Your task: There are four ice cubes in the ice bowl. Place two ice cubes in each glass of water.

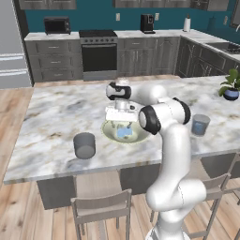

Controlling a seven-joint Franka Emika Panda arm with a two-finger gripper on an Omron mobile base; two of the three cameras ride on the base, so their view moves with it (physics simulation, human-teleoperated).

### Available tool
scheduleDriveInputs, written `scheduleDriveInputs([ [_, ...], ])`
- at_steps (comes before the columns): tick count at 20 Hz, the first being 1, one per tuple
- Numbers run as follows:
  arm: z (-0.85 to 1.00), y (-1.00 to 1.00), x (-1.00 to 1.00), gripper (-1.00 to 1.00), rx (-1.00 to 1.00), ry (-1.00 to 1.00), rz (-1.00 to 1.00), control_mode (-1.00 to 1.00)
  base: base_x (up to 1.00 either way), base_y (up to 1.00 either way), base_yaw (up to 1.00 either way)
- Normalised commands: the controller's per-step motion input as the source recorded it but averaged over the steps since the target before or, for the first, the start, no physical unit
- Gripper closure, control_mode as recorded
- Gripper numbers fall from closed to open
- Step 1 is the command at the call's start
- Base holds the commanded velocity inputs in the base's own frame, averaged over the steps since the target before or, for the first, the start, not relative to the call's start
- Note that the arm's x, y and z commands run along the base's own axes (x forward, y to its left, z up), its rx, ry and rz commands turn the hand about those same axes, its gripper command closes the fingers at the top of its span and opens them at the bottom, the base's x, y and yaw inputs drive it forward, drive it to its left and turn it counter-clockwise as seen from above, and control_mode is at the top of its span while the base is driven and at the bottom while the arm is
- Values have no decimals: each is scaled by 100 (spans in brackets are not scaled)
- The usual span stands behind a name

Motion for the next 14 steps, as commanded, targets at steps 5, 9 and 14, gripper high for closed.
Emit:
scheduleDriveInputs([
  [5, -32, 0, 20, -100, 0, 0, -5, -100, 0, 0, 0],
  [9, -26, -1, 32, -100, 0, 0, -1, -100, 0, 0, 0],
  [14, -19, 0, 29, -100, 0, -1, 0, -100, 0, 0, 0],
])
